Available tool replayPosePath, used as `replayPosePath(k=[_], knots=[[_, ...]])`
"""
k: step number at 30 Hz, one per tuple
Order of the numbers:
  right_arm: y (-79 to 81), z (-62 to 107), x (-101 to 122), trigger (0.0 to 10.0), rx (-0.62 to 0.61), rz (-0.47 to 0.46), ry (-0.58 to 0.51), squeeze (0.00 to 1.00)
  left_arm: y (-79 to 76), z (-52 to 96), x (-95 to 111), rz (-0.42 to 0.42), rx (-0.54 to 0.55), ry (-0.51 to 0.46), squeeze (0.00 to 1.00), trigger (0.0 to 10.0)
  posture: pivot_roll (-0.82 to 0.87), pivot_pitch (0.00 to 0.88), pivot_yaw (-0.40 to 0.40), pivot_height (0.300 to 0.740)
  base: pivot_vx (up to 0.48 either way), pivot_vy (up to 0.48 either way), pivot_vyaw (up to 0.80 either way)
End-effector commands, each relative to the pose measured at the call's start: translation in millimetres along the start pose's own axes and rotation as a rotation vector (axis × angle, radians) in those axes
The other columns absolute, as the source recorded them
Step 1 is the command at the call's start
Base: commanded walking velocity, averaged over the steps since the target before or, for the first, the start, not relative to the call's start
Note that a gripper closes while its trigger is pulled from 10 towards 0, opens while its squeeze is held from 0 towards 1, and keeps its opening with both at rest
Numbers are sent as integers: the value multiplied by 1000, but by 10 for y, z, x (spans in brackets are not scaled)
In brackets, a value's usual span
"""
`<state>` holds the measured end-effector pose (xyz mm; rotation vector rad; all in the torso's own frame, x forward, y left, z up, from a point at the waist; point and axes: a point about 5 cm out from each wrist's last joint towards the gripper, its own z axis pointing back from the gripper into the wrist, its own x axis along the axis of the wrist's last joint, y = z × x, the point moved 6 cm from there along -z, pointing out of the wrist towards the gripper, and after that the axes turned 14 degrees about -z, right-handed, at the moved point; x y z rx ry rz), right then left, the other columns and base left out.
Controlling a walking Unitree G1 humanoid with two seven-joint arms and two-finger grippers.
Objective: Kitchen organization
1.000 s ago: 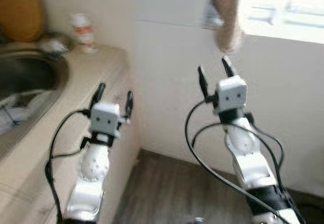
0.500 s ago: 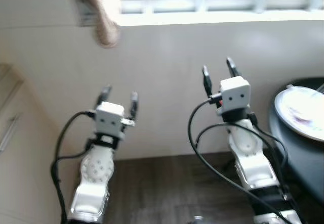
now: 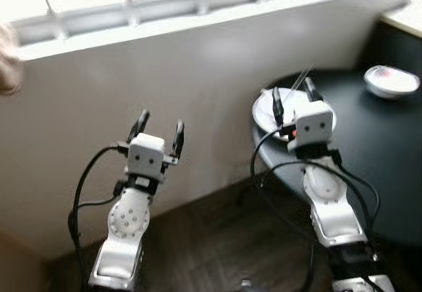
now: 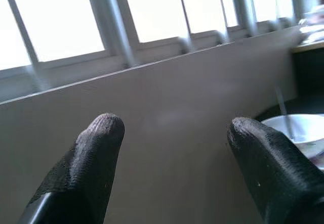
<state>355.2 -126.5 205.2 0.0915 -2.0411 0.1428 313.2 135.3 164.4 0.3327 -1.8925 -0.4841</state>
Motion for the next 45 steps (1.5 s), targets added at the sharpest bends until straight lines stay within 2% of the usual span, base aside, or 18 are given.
replayPosePath(k=[1,6,19,23,35,45], knots=[[17,-22,19,10000,3,4,-6,0,34,-1,-11,-8,12,5,0,10000,-39,0,15,740,0,0,-781],[47,-14,-1,10000,14,36,-2,0,41,2,-20,-7,16,8,0,10000,-40,0,16,740,0,0,-313],[29,-25,-60,10000,-9,9,26,0,49,15,-35,-12,16,13,0,10000,-38,0,17,740,175,0,-123],[34,-26,-51,10000,-5,37,20,0,48,15,-33,-12,15,13,0,10000,-37,0,17,740,124,0,-400],[34,-28,-83,10000,-4,39,36,0,60,5,-35,-13,17,17,0,10000,-38,0,16,740,0,0,0],[-26,-37,-194,10000,-26,-3,95,0,58,-5,-32,-10,19,14,0,10000,-39,0,14,740,54,0,0]])
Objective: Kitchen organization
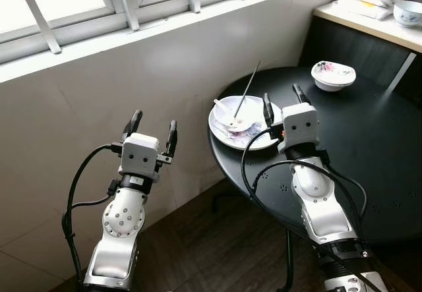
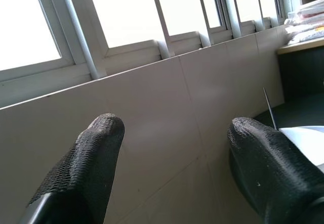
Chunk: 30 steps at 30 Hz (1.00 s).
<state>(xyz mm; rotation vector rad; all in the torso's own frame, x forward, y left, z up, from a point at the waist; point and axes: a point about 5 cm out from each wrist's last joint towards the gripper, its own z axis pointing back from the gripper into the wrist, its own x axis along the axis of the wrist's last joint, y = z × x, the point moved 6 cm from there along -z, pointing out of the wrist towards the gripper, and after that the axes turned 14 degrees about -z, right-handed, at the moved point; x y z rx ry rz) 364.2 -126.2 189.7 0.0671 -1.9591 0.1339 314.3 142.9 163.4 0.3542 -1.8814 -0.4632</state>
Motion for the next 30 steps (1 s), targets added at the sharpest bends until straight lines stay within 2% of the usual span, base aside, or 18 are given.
replayPosePath(k=[1,27,30], knots=[[-25,-30,-15,10000,-9,-12,13,0,-4,-11,15,-5,-2,-3,0,10000,-39,0,14,740,296,0,0],[-33,-30,-61,10000,-5,-7,42,0,-16,-6,23,1,-3,-3,0,10000,-43,0,11,740,286,0,0],[-34,-30,-73,10000,-8,-20,49,0,-13,-8,18,1,0,0,0,10000,-43,0,11,740,0,0,0]])
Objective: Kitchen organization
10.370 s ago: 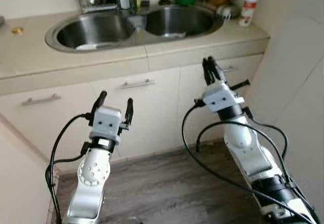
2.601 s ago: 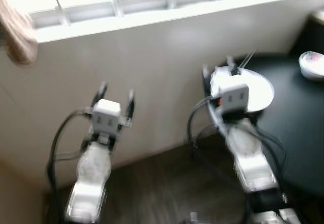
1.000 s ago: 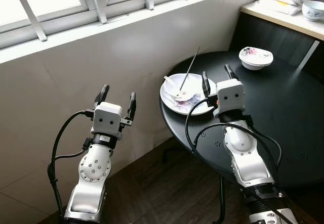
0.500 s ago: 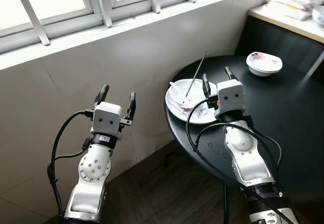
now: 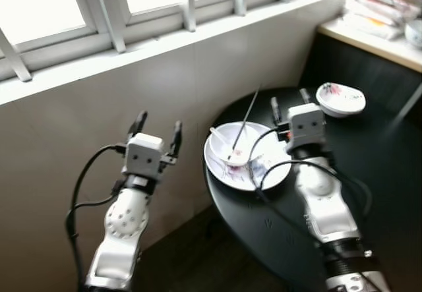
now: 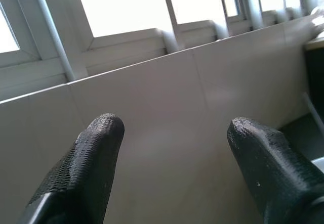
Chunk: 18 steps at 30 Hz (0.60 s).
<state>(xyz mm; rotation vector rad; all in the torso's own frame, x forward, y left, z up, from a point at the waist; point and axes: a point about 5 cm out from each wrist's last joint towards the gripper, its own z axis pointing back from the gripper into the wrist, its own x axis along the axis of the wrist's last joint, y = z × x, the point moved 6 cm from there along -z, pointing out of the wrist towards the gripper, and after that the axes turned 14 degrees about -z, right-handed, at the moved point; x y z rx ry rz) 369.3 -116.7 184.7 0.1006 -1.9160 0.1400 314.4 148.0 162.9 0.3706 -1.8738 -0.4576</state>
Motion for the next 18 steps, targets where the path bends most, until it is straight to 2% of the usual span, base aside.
replayPosePath(k=[1,2,10,11,12,14,15,18], knots=[[-134,9,-21,10000,-35,-21,18,0,-56,-16,45,10,-10,-10,0,10000,-44,0,12,740,0,0,0],[-144,5,-40,10000,-42,-49,30,0,-59,-17,45,10,-11,-10,0,10000,-44,0,12,740,0,0,0],[-144,5,-40,10000,-42,-49,30,0,-59,-17,45,10,-11,-10,0,10000,-44,0,12,740,0,0,0],[-105,-18,-128,10000,-13,-144,91,0,-67,-20,46,8,-15,-10,0,10000,-44,0,14,740,0,0,0],[-105,-18,-128,10000,-13,-144,91,0,-67,-20,46,8,-15,-10,0,10000,-44,0,14,740,0,0,0],[-5,-41,-229,10000,46,-254,164,0,-71,-22,46,5,-19,-11,0,10000,-44,0,14,740,0,0,0],[-5,-41,-229,10000,46,-254,164,0,-71,-22,46,5,-19,-11,0,10000,-44,0,14,740,0,0,0],[60,-47,-414,10000,59,-384,274,0,-75,-26,40,3,-20,-10,0,10000,-41,0,13,740,0,0,0]])
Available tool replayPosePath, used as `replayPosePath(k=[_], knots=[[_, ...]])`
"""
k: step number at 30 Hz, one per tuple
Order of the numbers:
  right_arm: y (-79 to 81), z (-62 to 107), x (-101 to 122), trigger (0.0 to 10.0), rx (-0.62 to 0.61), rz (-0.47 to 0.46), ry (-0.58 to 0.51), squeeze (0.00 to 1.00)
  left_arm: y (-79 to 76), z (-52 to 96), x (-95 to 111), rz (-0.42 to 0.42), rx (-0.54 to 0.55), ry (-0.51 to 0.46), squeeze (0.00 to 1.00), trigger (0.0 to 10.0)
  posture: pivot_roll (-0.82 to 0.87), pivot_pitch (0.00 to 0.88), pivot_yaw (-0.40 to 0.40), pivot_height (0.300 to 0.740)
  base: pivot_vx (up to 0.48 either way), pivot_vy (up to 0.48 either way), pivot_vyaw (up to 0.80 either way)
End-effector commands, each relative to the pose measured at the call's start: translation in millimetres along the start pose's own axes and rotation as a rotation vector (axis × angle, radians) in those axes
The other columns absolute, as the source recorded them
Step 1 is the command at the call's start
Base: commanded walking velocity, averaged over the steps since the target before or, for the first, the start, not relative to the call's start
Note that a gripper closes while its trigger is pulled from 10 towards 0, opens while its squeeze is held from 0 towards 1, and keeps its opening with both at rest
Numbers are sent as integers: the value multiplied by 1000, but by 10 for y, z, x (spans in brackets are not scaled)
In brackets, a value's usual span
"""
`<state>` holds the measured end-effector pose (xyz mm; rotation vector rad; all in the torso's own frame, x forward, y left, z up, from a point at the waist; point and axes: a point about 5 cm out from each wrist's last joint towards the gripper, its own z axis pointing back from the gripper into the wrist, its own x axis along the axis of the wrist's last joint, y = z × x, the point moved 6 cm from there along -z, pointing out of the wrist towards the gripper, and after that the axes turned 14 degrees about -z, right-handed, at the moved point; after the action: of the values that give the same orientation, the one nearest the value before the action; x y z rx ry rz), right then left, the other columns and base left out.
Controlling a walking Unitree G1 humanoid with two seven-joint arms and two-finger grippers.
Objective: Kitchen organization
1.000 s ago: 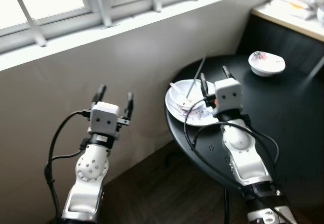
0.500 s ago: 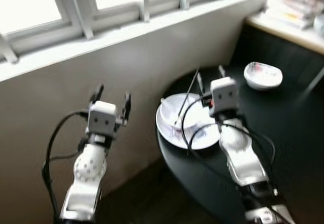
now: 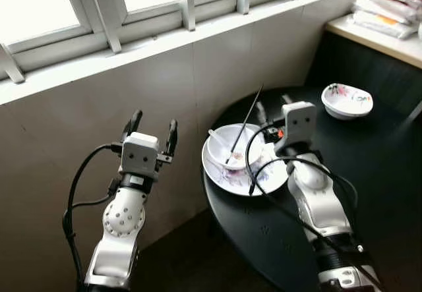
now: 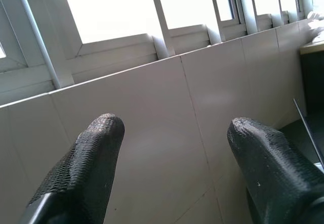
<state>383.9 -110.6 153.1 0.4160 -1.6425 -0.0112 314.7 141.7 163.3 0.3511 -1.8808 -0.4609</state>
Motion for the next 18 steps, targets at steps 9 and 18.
replayPosePath(k=[9,18], knots=[[-111,-111,-181,10000,-5,-249,139,0,-45,-16,-3,-13,-14,4,0,10000,-34,0,11,740,0,0,0],[-72,-115,-412,10000,13,-312,258,0,-67,-7,-14,-17,-17,12,0,10000,-26,0,5,740,0,0,0]])
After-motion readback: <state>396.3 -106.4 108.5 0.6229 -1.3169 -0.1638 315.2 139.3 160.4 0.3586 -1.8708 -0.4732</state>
